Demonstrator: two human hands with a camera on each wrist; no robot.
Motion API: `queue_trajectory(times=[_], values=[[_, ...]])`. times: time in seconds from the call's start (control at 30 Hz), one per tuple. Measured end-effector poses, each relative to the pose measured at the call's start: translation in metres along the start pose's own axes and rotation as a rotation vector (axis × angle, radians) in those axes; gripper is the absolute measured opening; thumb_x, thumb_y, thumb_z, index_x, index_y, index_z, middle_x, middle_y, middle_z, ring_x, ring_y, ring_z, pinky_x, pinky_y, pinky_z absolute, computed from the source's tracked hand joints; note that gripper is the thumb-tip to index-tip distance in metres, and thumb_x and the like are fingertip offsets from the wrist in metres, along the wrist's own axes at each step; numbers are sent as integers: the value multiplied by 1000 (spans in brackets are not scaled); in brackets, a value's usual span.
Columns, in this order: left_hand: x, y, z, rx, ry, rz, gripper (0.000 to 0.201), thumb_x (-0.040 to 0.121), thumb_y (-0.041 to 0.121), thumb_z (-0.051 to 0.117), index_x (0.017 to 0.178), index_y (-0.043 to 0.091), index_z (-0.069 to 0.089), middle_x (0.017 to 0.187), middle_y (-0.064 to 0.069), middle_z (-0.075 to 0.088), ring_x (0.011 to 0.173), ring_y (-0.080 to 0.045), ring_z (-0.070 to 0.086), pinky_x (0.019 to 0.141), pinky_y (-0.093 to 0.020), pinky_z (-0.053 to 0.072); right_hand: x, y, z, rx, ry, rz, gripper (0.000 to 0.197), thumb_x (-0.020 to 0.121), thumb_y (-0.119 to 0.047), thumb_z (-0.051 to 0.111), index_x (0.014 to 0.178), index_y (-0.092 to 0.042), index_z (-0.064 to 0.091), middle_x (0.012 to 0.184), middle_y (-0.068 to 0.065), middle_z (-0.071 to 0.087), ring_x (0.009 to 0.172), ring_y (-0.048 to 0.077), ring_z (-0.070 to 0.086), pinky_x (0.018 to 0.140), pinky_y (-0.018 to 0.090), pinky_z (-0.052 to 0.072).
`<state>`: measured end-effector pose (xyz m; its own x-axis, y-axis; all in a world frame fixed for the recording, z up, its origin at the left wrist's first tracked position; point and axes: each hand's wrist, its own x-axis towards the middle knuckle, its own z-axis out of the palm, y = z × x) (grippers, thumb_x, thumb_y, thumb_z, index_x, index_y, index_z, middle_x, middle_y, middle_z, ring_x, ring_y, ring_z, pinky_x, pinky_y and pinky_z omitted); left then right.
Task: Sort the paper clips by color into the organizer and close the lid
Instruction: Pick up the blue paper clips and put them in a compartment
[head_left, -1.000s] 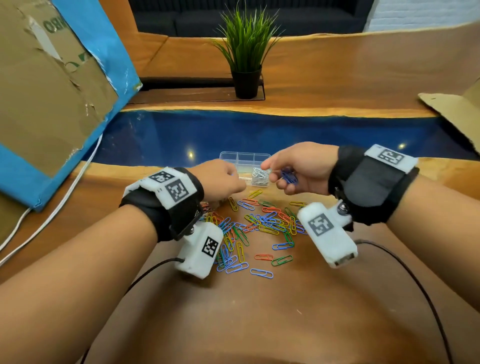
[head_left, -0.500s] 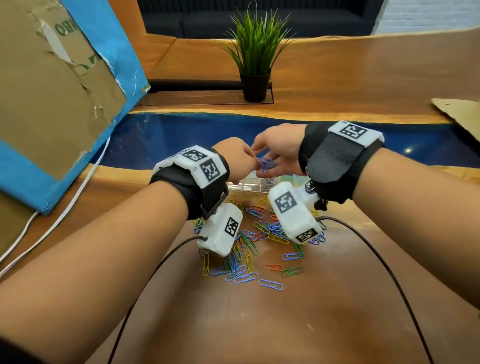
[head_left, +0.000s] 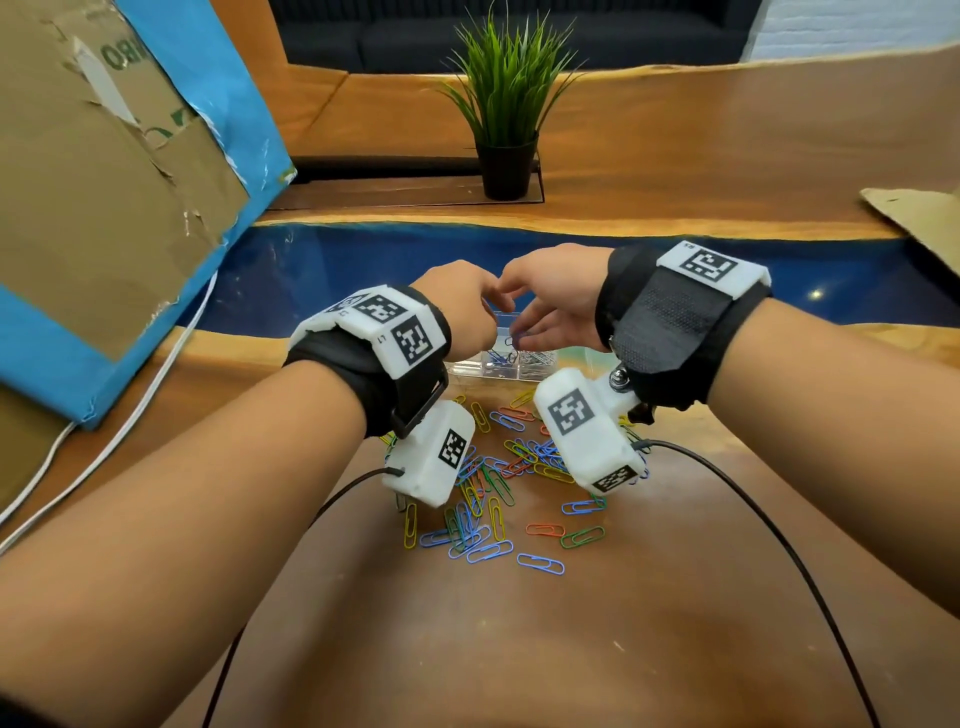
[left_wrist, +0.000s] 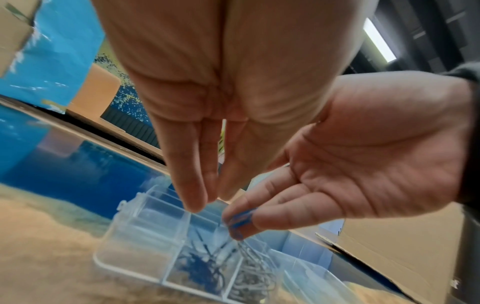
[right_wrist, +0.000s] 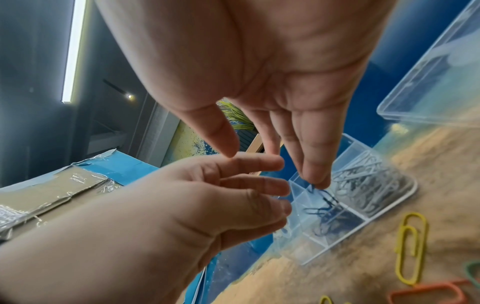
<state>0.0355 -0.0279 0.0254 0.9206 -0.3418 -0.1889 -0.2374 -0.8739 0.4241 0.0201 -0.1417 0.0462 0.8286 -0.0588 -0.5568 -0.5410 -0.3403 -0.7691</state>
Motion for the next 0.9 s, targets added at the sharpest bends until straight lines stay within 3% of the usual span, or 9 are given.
queue_trajectory(times=[0.13,0.23,0.37,0.43,0.5,0.6,0.67,0.77,0.9], values=[[-2,-7,1,-20,25,-7,39,84,8,60,118,25,62,120,1,65,107,-18,61,94,-34,49,0,1,1,10,11,-26,51,95,-25,48,140,-5,36,123,24,58,107,30,61,93,34,52],[-6,-12,0,-46,29,-9,33,85,8,59,113,23,65,112,-1,67,90,-17,62,91,-34,52,0,1,2,7,28,-63,49,95,-22,47,140,-5,36,121,23,59,105,28,63,90,32,53],[-11,-16,-1,28,31,9,28,87,11,56,107,24,68,93,5,61,64,-8,51,74,-25,43,0,3,4,-238,34,-145,33,95,-13,46,123,1,53,88,11,63,75,21,63,83,34,56],[-13,-17,0,81,33,11,28,87,13,55,106,26,69,90,7,56,72,-11,51,74,-24,39,-1,6,8,-443,-9,-174,32,96,-12,43,120,3,58,94,10,65,71,23,60,76,35,54],[-15,-19,1,120,17,5,29,87,14,55,108,28,69,96,5,59,87,-14,52,77,-24,40,-2,10,12,-574,-47,-178,34,98,-13,38,121,3,56,104,13,67,77,28,59,74,37,54],[-18,-21,3,144,2,9,28,88,18,55,112,29,67,116,2,62,103,-17,57,80,-25,41,-2,14,16,-617,-70,-194,35,95,-9,31,122,0,53,116,23,65,70,29,61,67,36,54],[-20,-23,4,153,3,19,28,89,21,55,113,29,66,116,2,62,104,-18,57,81,-25,41,0,14,14,-607,-65,-227,32,93,-5,32,116,-7,54,116,22,64,59,24,59,59,33,53],[-22,-25,2,143,-8,12,23,89,24,56,109,28,67,98,5,57,91,-14,52,78,-24,39,-1,11,7,-563,-36,-273,25,92,-3,38,104,-17,55,102,10,64,49,17,56,43,23,48],[-23,-25,3,173,-47,17,19,88,27,57,103,30,68,85,9,53,84,-13,52,77,-26,43,-1,18,6,-635,-96,-263,35,93,-3,36,122,-17,50,74,3,56,47,19,52,45,26,46]])
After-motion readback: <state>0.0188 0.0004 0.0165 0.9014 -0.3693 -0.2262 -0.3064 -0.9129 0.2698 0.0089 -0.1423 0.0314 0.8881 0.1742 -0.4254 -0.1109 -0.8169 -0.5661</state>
